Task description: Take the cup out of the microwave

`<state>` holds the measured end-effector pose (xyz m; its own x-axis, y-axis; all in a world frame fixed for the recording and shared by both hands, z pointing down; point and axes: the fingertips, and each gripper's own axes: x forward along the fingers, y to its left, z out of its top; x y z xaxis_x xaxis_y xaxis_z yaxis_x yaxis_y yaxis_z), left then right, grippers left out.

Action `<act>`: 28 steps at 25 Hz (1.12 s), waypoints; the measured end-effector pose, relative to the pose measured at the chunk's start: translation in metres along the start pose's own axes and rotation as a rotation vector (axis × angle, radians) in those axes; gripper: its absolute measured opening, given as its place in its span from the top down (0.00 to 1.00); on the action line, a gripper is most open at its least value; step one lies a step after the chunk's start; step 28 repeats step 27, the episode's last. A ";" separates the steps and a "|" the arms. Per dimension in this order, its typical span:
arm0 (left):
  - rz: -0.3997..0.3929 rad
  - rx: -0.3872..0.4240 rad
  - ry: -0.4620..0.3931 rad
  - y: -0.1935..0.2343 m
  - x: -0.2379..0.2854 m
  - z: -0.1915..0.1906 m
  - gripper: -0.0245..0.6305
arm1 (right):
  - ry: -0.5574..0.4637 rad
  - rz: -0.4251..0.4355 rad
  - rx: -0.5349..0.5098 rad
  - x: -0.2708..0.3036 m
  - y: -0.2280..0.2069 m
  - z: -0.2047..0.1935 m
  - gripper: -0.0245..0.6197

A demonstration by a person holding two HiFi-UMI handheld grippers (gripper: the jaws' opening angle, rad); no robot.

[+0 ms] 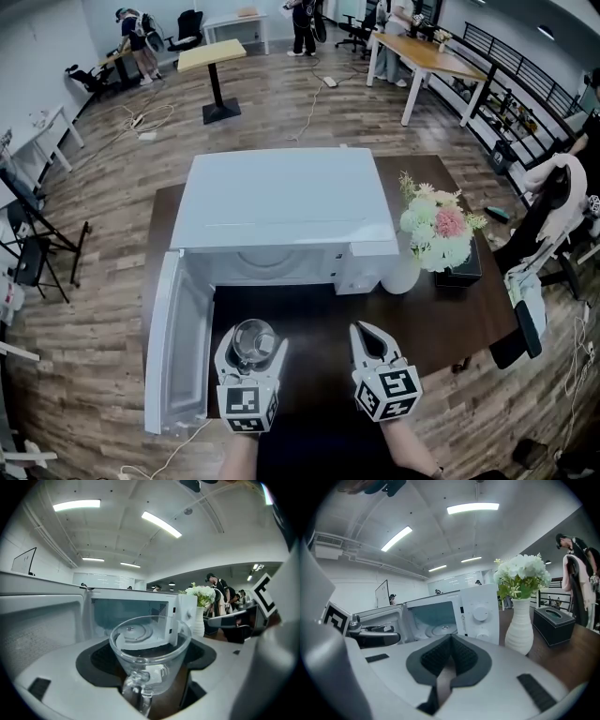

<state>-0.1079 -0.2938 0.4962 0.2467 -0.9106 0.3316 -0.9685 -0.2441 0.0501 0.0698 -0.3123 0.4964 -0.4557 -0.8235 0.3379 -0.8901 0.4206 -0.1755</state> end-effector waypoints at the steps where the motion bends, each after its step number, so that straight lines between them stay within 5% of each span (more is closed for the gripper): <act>1: 0.001 0.004 0.001 0.000 -0.001 0.000 0.36 | 0.003 0.000 -0.003 -0.001 0.002 0.000 0.97; 28: -0.018 0.034 -0.004 0.006 0.003 0.012 0.36 | 0.001 0.026 0.022 0.001 0.022 0.006 0.97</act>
